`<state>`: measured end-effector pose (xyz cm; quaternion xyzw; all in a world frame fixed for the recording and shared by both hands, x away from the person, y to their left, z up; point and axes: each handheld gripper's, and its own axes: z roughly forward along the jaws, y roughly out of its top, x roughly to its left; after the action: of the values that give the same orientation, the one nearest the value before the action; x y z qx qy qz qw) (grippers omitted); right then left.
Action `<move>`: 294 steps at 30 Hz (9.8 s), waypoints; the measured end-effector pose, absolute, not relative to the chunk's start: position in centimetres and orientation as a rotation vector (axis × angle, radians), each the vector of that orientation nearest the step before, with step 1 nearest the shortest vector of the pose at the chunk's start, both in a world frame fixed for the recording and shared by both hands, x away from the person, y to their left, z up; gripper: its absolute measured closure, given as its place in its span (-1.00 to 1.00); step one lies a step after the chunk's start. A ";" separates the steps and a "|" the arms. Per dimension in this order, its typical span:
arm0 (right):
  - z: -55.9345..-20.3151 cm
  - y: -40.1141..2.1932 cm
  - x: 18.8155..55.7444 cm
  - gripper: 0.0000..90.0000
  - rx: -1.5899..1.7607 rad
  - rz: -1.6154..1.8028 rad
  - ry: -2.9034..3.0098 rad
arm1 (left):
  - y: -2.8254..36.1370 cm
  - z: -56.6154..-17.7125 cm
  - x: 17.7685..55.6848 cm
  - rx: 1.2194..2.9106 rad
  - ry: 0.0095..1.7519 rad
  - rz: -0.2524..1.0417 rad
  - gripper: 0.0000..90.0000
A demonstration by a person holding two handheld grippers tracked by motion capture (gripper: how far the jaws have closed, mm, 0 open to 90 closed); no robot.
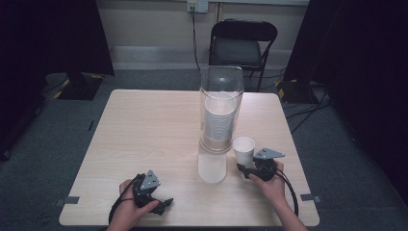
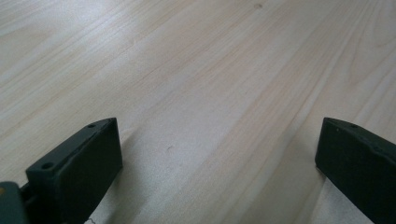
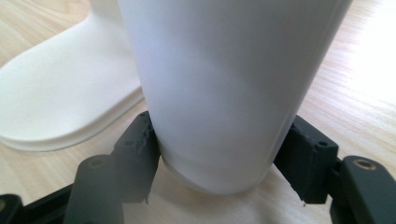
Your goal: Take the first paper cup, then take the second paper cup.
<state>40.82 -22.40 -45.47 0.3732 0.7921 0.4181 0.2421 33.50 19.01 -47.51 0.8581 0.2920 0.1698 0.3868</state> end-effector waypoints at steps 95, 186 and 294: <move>-42.8 -19.6 38.1 -0.54 0.931 1.190 2.247 | 19.0 -47.5 33.5 2.181 0.745 0.433 -1.00; -44.1 -16.1 39.1 -0.17 0.815 1.175 2.378 | 19.0 -47.5 33.5 2.185 0.743 0.430 -1.00; -46.2 -17.8 35.7 -0.22 0.529 1.233 2.548 | 7.2 -42.9 33.5 2.005 0.391 0.234 -0.55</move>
<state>35.67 -17.77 -46.20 0.1820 0.8772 0.4247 0.1306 33.45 7.20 -42.93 0.8349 0.1627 0.0973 0.5167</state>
